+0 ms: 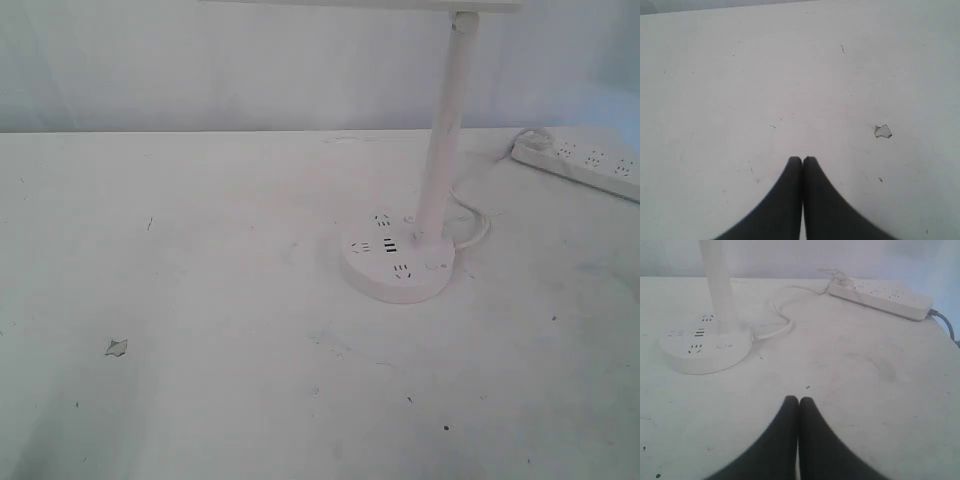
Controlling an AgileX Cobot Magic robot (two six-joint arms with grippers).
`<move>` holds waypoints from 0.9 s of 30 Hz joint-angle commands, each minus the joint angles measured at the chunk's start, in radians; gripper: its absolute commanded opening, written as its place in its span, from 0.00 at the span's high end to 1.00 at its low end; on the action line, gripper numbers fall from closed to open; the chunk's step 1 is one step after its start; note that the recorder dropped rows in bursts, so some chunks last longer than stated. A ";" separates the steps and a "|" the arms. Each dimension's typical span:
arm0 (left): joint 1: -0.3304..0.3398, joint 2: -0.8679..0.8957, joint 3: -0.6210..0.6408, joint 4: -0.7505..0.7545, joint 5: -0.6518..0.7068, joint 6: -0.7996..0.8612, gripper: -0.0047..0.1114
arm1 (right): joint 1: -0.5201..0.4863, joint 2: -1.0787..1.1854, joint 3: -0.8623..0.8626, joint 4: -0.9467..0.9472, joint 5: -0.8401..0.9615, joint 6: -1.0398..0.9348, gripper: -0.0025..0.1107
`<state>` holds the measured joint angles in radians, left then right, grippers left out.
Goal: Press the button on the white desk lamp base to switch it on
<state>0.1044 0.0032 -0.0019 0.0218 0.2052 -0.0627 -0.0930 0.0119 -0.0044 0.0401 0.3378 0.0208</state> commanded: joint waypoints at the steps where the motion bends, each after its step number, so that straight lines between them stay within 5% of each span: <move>1: -0.008 -0.003 0.002 0.000 -0.003 0.000 0.96 | 0.002 -0.004 0.004 -0.004 -0.003 0.003 0.98; 18: -0.008 -0.003 0.002 0.000 -0.003 0.000 0.96 | 0.002 -0.004 0.004 -0.014 -0.035 0.003 0.98; 27: -0.008 -0.003 0.002 0.000 -0.003 0.000 0.96 | 0.002 -0.004 0.004 -0.040 -0.498 -0.066 0.98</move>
<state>0.1044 0.0032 -0.0019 0.0218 0.2052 -0.0627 -0.0930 0.0119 -0.0025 0.0000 -0.0169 -0.0332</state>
